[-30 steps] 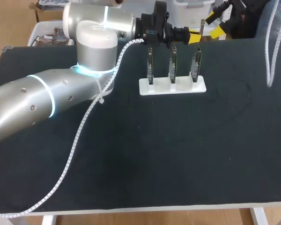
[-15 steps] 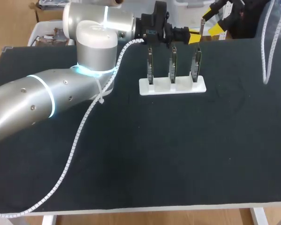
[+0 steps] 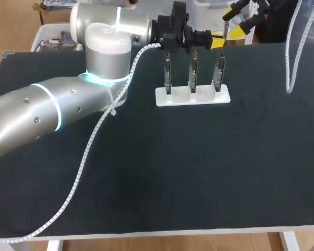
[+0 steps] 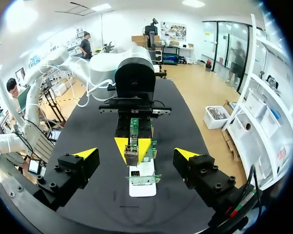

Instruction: Pick up the optical module with the left hand, and insert it into the network port with the right hand.

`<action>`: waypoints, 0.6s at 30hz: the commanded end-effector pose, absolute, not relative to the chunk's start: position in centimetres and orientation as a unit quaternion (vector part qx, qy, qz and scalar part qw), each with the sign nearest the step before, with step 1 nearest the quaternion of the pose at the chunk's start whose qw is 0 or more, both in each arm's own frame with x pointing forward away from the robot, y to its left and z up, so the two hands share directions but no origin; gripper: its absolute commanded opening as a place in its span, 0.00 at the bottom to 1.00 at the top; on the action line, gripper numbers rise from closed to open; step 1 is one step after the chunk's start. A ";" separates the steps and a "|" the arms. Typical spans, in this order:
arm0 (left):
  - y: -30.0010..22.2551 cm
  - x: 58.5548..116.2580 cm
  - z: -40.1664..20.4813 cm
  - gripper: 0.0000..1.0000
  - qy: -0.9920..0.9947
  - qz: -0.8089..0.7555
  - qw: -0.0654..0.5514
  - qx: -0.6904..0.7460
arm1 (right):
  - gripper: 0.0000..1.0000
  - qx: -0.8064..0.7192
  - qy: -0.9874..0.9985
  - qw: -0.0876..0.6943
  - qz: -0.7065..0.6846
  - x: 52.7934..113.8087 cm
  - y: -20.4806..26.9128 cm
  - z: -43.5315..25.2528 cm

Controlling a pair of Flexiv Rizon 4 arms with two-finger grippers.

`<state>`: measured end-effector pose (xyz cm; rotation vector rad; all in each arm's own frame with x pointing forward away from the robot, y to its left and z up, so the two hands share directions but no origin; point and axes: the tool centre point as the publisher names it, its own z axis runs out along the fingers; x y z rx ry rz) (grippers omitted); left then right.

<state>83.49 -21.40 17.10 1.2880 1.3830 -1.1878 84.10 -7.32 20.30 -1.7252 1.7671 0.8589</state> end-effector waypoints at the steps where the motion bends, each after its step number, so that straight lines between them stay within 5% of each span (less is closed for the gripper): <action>1: -21.4 83.4 17.1 0.00 0.557 -0.477 0.440 0.518 | 1.00 -0.689 0.520 0.045 0.504 85.1 -7.1 20.5; 18: -21.4 83.4 17.1 0.00 0.557 -0.477 0.440 0.518 | 1.00 -0.693 0.517 0.038 0.502 85.3 -6.8 20.9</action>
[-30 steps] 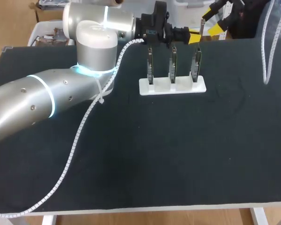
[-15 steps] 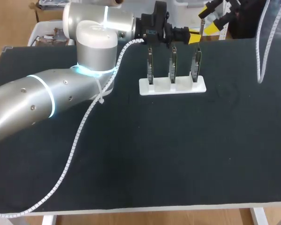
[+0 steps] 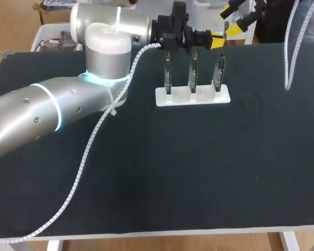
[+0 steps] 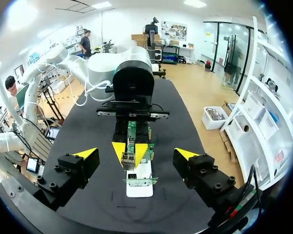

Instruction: Pick up the optical module with the left hand, and insert it into the network port with the right hand.

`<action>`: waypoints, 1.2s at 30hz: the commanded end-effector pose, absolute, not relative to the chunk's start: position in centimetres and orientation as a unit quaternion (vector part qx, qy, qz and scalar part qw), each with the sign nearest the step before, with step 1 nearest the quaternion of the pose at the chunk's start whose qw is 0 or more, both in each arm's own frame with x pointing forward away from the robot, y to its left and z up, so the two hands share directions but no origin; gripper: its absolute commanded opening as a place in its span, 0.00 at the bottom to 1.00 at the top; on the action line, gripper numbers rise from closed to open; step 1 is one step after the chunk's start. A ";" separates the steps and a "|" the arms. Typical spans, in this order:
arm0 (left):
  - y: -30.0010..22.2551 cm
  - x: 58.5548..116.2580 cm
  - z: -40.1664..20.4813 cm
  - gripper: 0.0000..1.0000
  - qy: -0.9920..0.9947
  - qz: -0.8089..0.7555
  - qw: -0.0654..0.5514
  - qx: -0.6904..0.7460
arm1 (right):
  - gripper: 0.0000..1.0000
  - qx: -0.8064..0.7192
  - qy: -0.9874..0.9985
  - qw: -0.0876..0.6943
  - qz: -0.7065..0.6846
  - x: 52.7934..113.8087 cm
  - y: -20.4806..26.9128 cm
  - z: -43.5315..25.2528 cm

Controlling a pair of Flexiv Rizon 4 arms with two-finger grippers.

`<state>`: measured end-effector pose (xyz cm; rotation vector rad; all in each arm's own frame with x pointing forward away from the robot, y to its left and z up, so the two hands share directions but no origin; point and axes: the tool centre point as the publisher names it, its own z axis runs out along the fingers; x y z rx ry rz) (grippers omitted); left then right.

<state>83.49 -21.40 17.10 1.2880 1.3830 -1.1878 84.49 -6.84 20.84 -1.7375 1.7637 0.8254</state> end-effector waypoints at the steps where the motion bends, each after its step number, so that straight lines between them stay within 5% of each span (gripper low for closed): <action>1: -21.4 83.4 17.1 0.00 0.557 -0.477 0.440 0.518 | 1.00 -0.692 0.516 0.037 0.503 85.2 -6.8 20.9; 34: -21.4 83.4 17.1 0.00 0.557 -0.477 0.440 0.518 | 1.00 -0.686 0.510 0.024 0.518 84.5 -7.0 21.3; 35: -21.4 83.4 17.1 0.00 0.557 -0.477 0.440 0.518 | 0.84 -0.688 0.507 0.025 0.518 84.5 -7.0 21.3; 36: -21.4 83.4 17.1 0.00 0.557 -0.477 0.440 0.518 | 0.29 -0.689 0.507 0.026 0.517 84.4 -7.0 21.3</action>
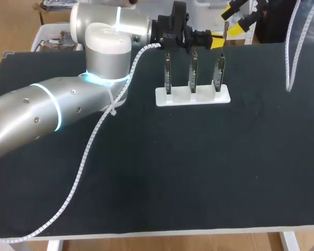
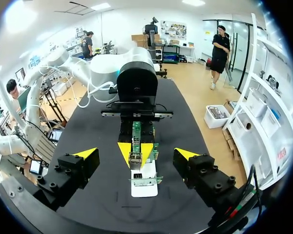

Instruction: Pick up the optical module with the left hand, and insert it into the network port with the right hand.

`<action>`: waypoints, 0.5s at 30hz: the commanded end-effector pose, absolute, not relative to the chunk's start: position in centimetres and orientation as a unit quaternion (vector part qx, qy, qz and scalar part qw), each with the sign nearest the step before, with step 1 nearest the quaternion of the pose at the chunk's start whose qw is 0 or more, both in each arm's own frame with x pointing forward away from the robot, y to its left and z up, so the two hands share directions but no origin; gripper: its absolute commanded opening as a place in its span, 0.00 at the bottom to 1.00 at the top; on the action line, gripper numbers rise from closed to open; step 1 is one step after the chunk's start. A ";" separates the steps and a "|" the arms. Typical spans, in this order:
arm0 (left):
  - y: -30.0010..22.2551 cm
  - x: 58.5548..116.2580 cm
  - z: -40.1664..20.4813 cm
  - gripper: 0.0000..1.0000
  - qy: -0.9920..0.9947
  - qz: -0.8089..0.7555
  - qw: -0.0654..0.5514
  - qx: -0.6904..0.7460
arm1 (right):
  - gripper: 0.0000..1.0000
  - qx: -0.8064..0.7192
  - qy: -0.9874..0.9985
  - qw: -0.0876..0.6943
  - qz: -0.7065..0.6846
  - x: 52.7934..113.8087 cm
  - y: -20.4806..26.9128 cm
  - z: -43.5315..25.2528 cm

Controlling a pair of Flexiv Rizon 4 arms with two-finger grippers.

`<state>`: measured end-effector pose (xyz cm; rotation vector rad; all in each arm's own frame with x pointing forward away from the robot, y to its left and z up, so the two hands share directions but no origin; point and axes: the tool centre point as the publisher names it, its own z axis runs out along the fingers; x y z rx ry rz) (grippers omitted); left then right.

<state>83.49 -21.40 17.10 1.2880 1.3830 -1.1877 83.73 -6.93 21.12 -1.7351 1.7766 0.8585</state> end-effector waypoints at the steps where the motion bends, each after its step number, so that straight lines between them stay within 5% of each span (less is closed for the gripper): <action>1: -21.4 83.4 17.1 0.00 0.557 -0.477 0.440 0.518 | 0.00 -0.691 0.500 0.030 0.521 84.4 -7.0 21.2; 15: -21.4 83.4 17.1 0.00 0.557 -0.477 0.440 0.518 | 0.00 -0.695 0.498 0.027 0.518 84.1 -6.8 21.4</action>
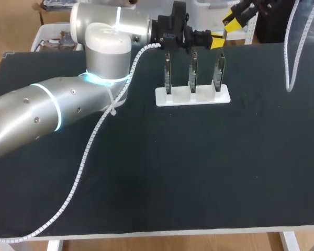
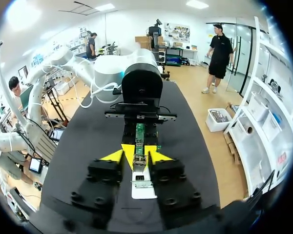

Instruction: Pick up the optical module with the left hand, and insert it into the network port with the right hand.

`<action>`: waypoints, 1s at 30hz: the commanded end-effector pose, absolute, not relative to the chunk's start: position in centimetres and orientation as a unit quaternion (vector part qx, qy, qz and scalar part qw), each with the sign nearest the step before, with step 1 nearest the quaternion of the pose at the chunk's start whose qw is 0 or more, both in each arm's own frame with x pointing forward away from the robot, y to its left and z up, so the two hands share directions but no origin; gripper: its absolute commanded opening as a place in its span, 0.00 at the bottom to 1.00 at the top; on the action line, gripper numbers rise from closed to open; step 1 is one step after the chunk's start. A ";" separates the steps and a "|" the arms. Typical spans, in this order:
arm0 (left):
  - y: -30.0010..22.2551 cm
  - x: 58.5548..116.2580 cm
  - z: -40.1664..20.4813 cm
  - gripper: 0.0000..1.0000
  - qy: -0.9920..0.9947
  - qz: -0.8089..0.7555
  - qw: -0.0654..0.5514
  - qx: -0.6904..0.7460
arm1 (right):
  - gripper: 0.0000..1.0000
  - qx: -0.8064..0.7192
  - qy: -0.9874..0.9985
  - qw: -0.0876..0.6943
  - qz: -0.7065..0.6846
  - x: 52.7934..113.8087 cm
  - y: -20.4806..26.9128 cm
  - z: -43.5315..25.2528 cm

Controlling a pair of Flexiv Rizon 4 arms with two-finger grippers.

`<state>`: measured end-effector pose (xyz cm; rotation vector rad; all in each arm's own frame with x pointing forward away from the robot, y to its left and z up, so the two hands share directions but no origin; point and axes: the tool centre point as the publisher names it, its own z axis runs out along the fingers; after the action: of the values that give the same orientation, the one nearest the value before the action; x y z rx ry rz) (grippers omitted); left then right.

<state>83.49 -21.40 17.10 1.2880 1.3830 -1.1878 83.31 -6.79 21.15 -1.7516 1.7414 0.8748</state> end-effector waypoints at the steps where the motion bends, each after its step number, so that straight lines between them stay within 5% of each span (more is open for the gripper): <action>1: -21.4 83.4 17.1 0.00 0.557 -0.477 0.440 0.518 | 0.00 -0.696 0.498 0.027 0.517 84.1 -6.8 21.4; 14: -21.4 83.4 17.1 0.00 0.557 -0.477 0.440 0.518 | 0.00 -0.695 0.498 0.027 0.518 84.0 -6.7 21.3; 15: -21.4 83.4 17.1 0.16 0.557 -0.477 0.440 0.518 | 0.00 -0.695 0.498 0.027 0.518 84.0 -6.7 21.3; 16: -21.4 83.4 17.1 0.49 0.557 -0.477 0.440 0.518 | 0.00 -0.694 0.498 0.027 0.518 84.0 -6.7 21.3; 17: -21.4 83.4 17.1 1.00 0.557 -0.477 0.440 0.518 | 0.00 -0.695 0.498 0.027 0.518 84.0 -6.6 21.3; 30: -21.4 83.4 17.1 1.00 0.557 -0.477 0.440 0.518 | 0.00 -0.694 0.498 0.031 0.519 84.1 -6.5 21.2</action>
<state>83.48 -21.39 17.11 1.2885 1.3828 -1.1880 83.29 -6.48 21.11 -1.7474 1.7389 0.8807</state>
